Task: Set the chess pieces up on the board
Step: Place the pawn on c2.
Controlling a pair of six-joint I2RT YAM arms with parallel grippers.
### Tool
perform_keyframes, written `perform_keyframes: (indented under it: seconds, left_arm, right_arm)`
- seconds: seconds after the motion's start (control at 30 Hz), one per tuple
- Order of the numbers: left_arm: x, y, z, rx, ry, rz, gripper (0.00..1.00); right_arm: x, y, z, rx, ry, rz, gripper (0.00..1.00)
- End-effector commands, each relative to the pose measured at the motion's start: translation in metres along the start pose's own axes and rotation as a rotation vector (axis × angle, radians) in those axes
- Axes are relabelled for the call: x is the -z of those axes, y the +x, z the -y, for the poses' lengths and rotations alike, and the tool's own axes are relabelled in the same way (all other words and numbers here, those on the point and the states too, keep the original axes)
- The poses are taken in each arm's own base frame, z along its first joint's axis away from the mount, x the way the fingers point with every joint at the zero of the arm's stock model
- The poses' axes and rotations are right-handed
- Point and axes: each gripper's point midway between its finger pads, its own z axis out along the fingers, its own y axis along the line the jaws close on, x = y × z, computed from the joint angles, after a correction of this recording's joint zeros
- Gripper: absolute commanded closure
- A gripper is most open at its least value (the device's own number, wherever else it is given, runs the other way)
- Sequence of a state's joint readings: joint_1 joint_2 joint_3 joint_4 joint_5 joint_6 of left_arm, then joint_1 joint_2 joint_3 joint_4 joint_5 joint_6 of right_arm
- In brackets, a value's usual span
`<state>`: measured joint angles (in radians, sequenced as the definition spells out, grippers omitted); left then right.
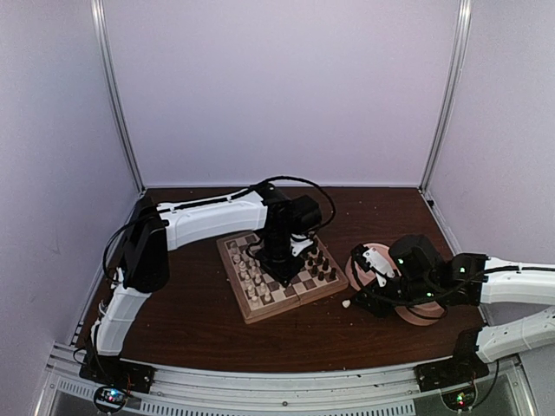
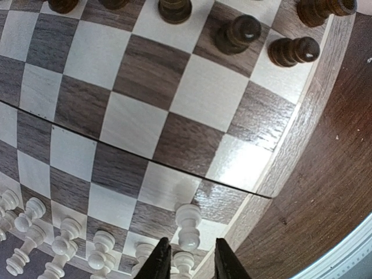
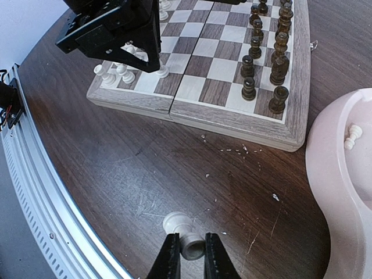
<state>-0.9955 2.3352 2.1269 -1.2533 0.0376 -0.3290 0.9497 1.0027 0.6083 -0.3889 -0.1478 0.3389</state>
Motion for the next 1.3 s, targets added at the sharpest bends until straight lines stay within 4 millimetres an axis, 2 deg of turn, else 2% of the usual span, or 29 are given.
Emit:
perform_keyframes:
  seconds: [0.0,0.2,0.3,0.5,1.27]
  left_arm:
    - [0.005,-0.008,0.0,0.007,0.009,0.037,0.76]
    - [0.0,-0.008,0.0,0.01,0.009,0.03,0.76]
    - [-0.001,-0.008,0.0,0.009,0.012,0.026,0.81]
    - [-0.006,-0.007,-0.001,0.009,0.005,0.016,0.74]
    - [-0.016,-0.007,-0.006,0.009,-0.005,0.0,0.76]
  right_arm:
    - [0.0,0.0,0.002,0.008,0.016,0.017,1.0]
    - [0.002,-0.001,0.003,0.008,0.019,0.024,1.0]
    - [0.002,-0.001,0.003,0.01,0.019,0.024,1.0]
    - [0.003,-0.001,0.002,0.01,0.017,0.027,1.0]
    - [0.001,-0.001,0.001,0.011,0.012,0.023,1.0]
